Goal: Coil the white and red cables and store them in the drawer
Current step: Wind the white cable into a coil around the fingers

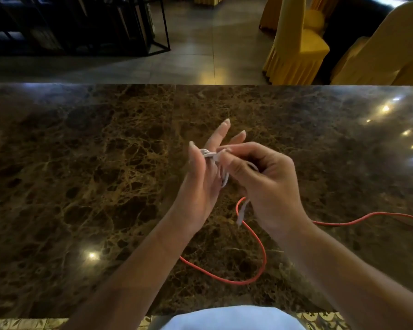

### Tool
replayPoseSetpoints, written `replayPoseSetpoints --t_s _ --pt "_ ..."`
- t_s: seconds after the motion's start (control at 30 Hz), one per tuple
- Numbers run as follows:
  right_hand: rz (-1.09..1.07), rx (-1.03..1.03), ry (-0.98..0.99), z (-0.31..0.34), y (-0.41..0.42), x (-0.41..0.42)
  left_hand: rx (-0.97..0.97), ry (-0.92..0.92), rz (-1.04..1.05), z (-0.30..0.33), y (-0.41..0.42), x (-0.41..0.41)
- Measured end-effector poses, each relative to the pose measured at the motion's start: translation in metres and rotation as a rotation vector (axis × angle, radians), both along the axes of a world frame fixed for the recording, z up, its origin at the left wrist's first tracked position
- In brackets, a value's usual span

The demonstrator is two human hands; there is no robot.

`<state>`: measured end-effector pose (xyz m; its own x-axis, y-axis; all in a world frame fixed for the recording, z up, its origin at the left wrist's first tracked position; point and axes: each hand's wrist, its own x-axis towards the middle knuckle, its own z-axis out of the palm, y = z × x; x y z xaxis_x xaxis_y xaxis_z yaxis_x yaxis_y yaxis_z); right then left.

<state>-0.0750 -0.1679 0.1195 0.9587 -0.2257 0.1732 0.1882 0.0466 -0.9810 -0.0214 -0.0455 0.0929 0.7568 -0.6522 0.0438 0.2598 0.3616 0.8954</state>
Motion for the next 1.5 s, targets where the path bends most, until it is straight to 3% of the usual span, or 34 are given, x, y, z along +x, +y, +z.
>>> replayPoseSetpoints --t_s 0.07,0.1,0.17,0.33,0.47,0.6,0.73,0.8,0.97,1.07,1.2,1.37,1.5 --pt "0.05 0.398 0.229 0.001 0.01 -0.001 0.089 -0.116 0.091 -0.001 -0.003 -0.003" --pt "0.053 0.471 0.294 -0.001 0.012 -0.001 0.129 -0.159 0.124 -0.002 -0.004 -0.003" --pt "0.042 0.458 0.317 -0.003 0.013 -0.001 0.151 -0.171 0.146 -0.005 -0.001 -0.003" --pt "0.062 0.272 0.088 0.0 0.009 -0.006 0.044 0.029 0.063 -0.007 0.002 0.001" --pt "0.041 0.039 0.042 0.001 0.005 -0.008 -0.067 0.132 0.01 -0.008 0.001 0.006" --pt "0.133 -0.39 0.057 0.009 -0.007 -0.022 -0.199 0.241 0.095 -0.006 0.008 0.022" --pt "0.308 -0.939 -0.058 0.03 -0.016 -0.021 -0.066 0.13 0.061 -0.011 0.005 0.019" --pt "0.335 -1.02 -0.074 0.042 -0.023 -0.014 -0.019 0.153 -0.006 -0.015 0.003 0.011" --pt "0.285 -0.937 -0.031 0.061 -0.051 -0.009 -0.016 0.059 -0.034 -0.024 0.012 0.02" --pt "0.435 -0.954 -0.036 0.064 -0.052 -0.008 0.299 -0.089 -0.056 -0.025 0.017 0.014" --pt "0.554 -0.829 0.114 0.061 -0.064 0.011 0.293 0.073 -0.271 -0.027 0.017 -0.004" --pt "0.586 -0.654 0.155 0.054 -0.077 0.025 0.095 0.096 -0.667 -0.012 0.014 -0.012" --pt "0.625 -0.426 0.157 0.027 -0.081 0.038 -0.107 0.21 -0.664 -0.006 0.014 -0.021"
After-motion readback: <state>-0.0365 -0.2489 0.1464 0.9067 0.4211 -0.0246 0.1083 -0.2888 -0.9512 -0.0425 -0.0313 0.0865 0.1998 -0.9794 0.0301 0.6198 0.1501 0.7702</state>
